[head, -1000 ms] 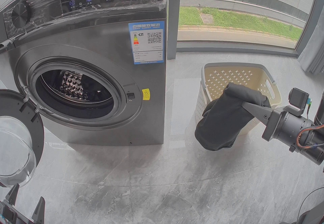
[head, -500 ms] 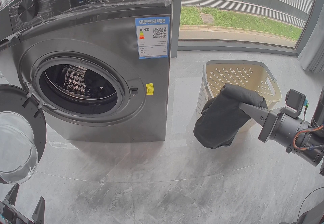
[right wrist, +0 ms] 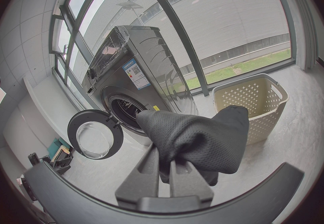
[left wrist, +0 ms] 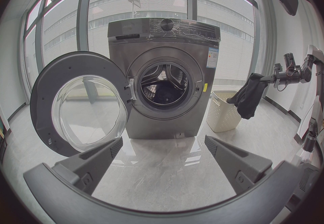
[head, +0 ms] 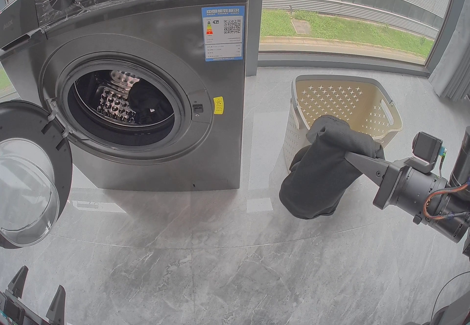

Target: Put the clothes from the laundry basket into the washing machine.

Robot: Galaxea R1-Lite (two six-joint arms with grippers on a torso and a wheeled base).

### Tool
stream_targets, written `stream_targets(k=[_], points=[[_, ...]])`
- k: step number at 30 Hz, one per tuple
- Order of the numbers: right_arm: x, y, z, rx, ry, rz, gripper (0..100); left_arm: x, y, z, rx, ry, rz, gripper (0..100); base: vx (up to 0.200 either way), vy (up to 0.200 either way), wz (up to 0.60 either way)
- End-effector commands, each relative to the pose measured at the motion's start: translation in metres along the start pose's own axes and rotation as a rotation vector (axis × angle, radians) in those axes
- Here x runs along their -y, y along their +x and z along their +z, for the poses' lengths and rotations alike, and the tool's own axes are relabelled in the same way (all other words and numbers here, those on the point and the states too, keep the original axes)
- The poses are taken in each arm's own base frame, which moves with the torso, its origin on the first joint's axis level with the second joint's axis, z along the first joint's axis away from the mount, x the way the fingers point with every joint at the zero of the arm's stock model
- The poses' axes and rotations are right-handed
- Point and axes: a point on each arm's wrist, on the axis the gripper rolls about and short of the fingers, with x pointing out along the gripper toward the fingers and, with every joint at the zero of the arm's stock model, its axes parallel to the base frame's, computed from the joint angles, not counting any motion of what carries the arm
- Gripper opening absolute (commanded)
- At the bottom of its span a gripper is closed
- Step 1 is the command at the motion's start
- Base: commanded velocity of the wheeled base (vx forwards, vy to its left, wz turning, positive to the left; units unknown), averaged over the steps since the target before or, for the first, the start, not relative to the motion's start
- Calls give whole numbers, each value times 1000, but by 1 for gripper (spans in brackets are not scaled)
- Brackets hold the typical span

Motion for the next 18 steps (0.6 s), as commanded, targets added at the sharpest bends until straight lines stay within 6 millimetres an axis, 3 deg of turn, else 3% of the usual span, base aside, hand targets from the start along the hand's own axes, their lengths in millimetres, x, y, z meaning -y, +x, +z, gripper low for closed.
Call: stream_targets(k=[1, 18], points=[[0, 0, 0, 0, -1, -1, 0, 0, 0, -4, -3, 0, 0, 100, 0, 200, 0], [-8, 0, 0, -1, -3, 36, 0, 0, 0, -4, -5, 0, 0, 100, 0, 200, 0]])
